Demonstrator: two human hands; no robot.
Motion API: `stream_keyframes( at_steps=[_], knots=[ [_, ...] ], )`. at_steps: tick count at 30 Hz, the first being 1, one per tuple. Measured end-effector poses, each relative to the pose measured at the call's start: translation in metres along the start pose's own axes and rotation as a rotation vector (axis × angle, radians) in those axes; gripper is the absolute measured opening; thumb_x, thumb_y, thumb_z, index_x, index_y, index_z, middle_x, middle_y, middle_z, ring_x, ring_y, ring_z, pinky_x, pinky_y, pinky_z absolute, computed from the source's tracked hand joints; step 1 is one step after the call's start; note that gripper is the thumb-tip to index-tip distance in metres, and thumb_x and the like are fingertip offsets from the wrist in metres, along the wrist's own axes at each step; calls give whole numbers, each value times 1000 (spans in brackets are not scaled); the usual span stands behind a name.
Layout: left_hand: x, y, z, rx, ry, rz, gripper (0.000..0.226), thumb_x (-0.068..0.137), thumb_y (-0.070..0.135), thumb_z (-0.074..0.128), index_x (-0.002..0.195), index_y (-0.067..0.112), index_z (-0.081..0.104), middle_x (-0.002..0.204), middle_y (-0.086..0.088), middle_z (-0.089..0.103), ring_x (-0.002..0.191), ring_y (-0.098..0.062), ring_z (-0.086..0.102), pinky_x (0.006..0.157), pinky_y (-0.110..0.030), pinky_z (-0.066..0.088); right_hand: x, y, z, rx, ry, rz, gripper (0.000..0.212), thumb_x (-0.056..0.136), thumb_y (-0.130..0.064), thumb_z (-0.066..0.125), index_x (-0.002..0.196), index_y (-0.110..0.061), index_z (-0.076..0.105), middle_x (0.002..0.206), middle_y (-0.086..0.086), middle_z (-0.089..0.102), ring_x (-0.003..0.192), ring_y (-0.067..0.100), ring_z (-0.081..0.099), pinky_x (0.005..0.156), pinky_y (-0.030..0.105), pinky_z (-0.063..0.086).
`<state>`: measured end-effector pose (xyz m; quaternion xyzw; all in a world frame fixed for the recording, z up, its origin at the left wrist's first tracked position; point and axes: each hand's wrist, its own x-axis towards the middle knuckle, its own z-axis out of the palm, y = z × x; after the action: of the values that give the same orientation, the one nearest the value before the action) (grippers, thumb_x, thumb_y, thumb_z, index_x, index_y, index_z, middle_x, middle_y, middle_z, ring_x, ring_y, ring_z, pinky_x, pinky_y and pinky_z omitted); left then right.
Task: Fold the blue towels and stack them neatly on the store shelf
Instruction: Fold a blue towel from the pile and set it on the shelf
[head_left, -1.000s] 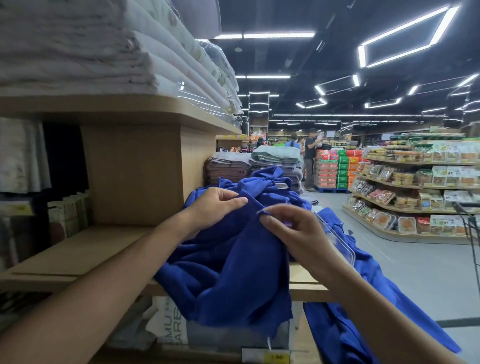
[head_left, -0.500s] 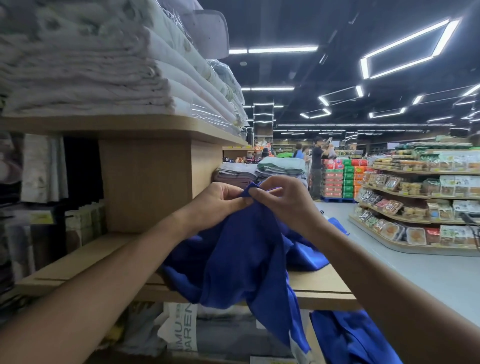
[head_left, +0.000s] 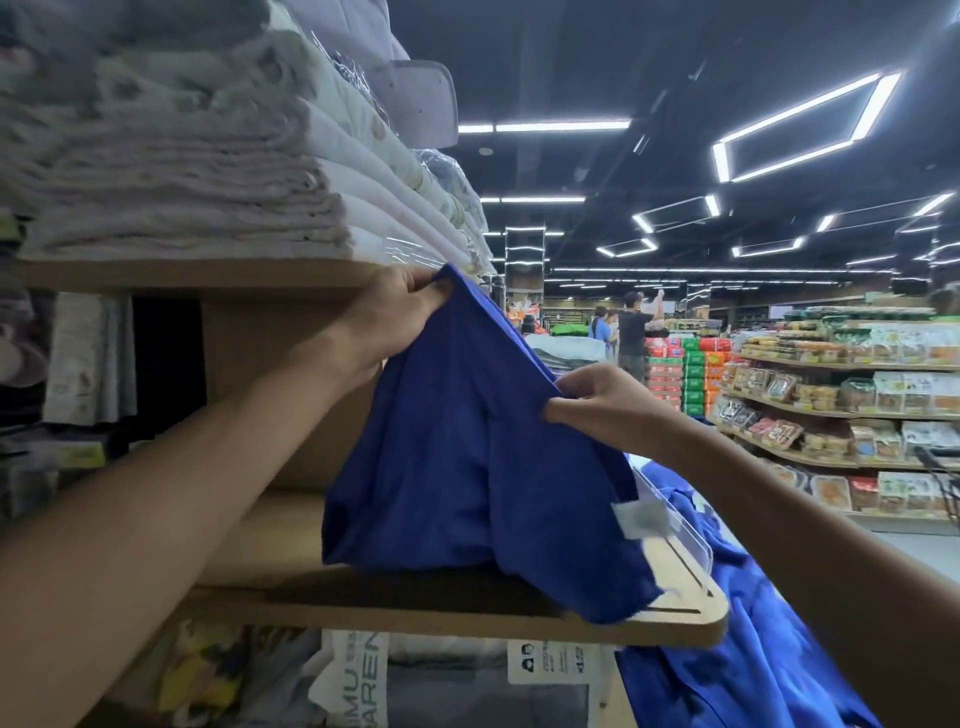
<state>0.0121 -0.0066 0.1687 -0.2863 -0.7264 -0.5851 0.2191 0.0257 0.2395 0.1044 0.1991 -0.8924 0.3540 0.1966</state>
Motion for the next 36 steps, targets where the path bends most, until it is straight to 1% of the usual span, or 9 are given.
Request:
stream_keyframes(
  at_steps=[8, 12, 14, 17, 21, 27, 30, 33, 36],
  knots=[
    [11, 20, -8, 80, 219, 101, 28, 102, 32, 58, 83, 22, 74, 79, 10, 75, 69, -3, 65, 60, -18, 50, -10, 23, -45, -72, -155, -6, 44, 86, -40, 78, 87, 4, 73, 86, 31, 65, 72, 20, 55, 70, 36, 40],
    [7, 28, -12, 123, 264, 181, 31, 103, 36, 55, 86, 18, 74, 82, 4, 71, 69, -4, 60, 57, -18, 46, -23, 37, -62, -17, -192, 72, 15, 88, -28, 77, 86, -14, 81, 80, 8, 75, 72, 11, 66, 64, 26, 52],
    [3, 29, -14, 150, 275, 223, 33, 104, 35, 53, 90, 12, 73, 84, 0, 69, 73, -7, 57, 62, -24, 45, -29, 45, -71, 43, -206, 99, 7, 90, -18, 76, 92, -13, 80, 83, 1, 77, 77, 10, 71, 62, 21, 55],
    [-4, 28, -20, 267, 319, 320, 40, 106, 31, 48, 93, -2, 66, 82, -6, 60, 77, -11, 49, 65, -31, 37, -37, 53, -82, 144, -207, 115, 16, 91, -5, 72, 105, -9, 75, 100, 6, 79, 93, 20, 75, 73, 32, 61],
    [-18, 20, -39, 419, 420, 448, 34, 105, 29, 46, 93, 3, 66, 82, -6, 65, 74, -4, 51, 65, -32, 37, -45, 55, -93, 320, -189, 65, 26, 92, -1, 66, 117, -6, 69, 112, 12, 76, 103, 28, 74, 84, 43, 63],
    [-39, 2, -60, 498, 497, 493, 25, 104, 25, 46, 92, 12, 63, 82, -1, 63, 67, 15, 51, 64, -29, 34, -41, 48, -90, 329, 116, -59, 30, 94, 3, 64, 122, -9, 62, 101, 12, 78, 97, 29, 75, 77, 37, 63],
    [-43, 0, -69, 516, 524, 478, 25, 104, 27, 47, 89, 14, 62, 73, 8, 58, 62, 11, 50, 60, -26, 35, -34, 35, -85, 176, 292, -135, 23, 99, 1, 58, 120, -4, 67, 95, 4, 79, 90, 21, 75, 82, 42, 63],
    [-44, 1, -76, 454, 528, 416, 26, 101, 35, 47, 92, 19, 65, 74, 14, 60, 67, 10, 52, 65, -24, 41, -25, 19, -85, 27, 398, -158, 17, 104, -10, 52, 108, -15, 68, 93, 4, 75, 84, 20, 74, 75, 42, 63],
    [-45, 0, -81, 391, 528, 349, 33, 99, 42, 47, 94, 17, 67, 77, 8, 63, 77, -9, 56, 69, -33, 41, -21, 1, -82, 254, 407, -106, 21, 107, -15, 44, 97, -23, 60, 80, 2, 67, 61, 5, 66, 55, 31, 56]
  ],
)
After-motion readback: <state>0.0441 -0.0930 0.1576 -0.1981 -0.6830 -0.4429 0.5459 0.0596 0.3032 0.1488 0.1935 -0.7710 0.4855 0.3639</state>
